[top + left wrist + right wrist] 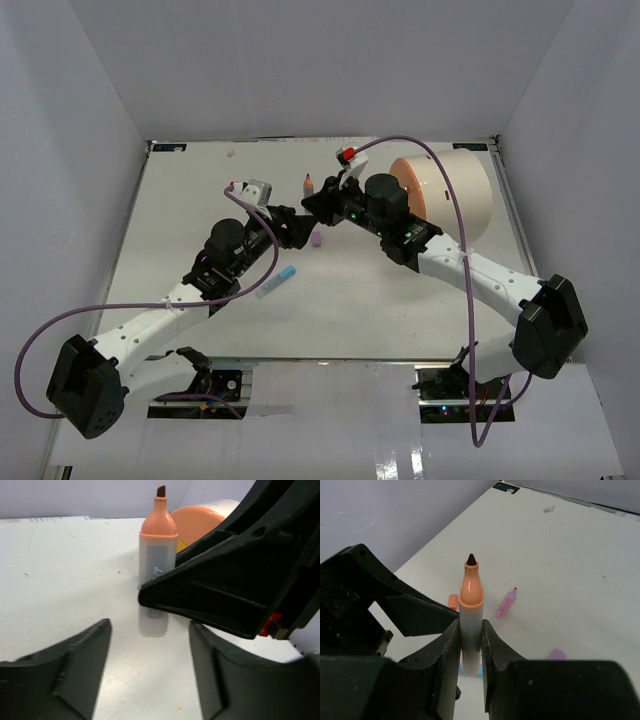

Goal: Sort the stationery into containers
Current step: Pick up the pen from the center of the board, then pick up the pen cap from the center of the board.

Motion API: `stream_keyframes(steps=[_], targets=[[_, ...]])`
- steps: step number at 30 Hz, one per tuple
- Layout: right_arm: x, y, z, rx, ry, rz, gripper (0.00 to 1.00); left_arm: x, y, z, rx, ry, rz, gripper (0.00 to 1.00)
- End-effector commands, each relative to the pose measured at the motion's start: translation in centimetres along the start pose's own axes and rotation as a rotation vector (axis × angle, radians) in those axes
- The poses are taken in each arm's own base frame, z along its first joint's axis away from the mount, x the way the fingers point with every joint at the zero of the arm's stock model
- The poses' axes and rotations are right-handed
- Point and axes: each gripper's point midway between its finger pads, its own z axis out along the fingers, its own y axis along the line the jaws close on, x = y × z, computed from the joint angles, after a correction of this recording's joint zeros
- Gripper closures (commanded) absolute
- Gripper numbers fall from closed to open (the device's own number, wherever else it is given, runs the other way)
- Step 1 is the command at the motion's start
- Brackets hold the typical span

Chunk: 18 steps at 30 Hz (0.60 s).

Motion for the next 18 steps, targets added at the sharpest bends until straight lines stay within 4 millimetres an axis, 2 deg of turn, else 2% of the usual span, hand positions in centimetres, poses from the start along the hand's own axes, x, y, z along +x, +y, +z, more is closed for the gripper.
stream_keyframes(steps=[1, 2, 4, 5, 7, 8, 9, 10, 11, 12, 13, 15, 16, 18], targets=[[-1.2, -0.5, -1.7, 0.037, -0.013, -0.097, 0.92, -3.2, -0.5, -0.5, -0.01, -0.08, -0.005, 0.21], [-1.6, -1.1, -2.3, 0.06, -0.018, -0.108, 0.92, -2.7, 0.0, -0.7, -0.041, -0.063, -0.01, 0.17], [-1.1, -2.6, -3.3, 0.126, 0.007, -0.14, 0.92, -2.6, 0.7, -1.0, -0.081, -0.05, -0.021, 0.1], [-1.0, -3.1, -3.7, 0.147, 0.012, -0.15, 0.92, -1.4, 1.3, -1.4, -0.119, -0.002, -0.041, 0.08], [-0.7, -4.4, -5.2, 0.208, 0.027, -0.178, 0.92, -1.3, 2.6, -2.0, -0.203, 0.019, -0.061, 0.06], [-1.0, -4.5, -5.9, 0.221, 0.017, -0.187, 0.92, 0.2, 3.7, -2.8, -0.271, 0.08, -0.089, 0.06], [-0.8, -5.2, -6.4, 0.253, 0.021, -0.193, 0.92, 0.4, 4.3, -3.3, -0.317, 0.097, -0.103, 0.06], [0.3, -5.8, -6.9, 0.27, 0.047, -0.2, 0.92, 0.6, 6.0, -4.1, -0.415, 0.105, -0.116, 0.06], [0.3, -5.8, -7.5, 0.273, 0.04, -0.204, 0.92, 2.4, 7.5, -5.7, -0.507, 0.189, -0.127, 0.06], [0.6, -5.9, -7.8, 0.277, 0.043, -0.207, 0.92, 2.1, 9.0, -6.5, -0.586, 0.187, -0.169, 0.06], [1.4, -6.0, -8.3, 0.28, 0.055, -0.21, 0.92, 3.8, 10.4, -8.0, -0.664, 0.267, -0.175, 0.06], [2.1, -6.3, -8.7, 0.283, 0.065, -0.212, 0.92, 4.8, 12.4, -9.4, -0.761, 0.31, -0.215, 0.06], [3.0, -6.5, -9.1, 0.286, 0.08, -0.216, 0.92, 5.7, 14.3, -10.7, -0.83, 0.358, -0.245, 0.06], [3.7, -6.7, -9.4, 0.286, 0.091, -0.223, 0.92, 6.8, 16.3, -11.9, -0.893, 0.406, -0.283, 0.06]])
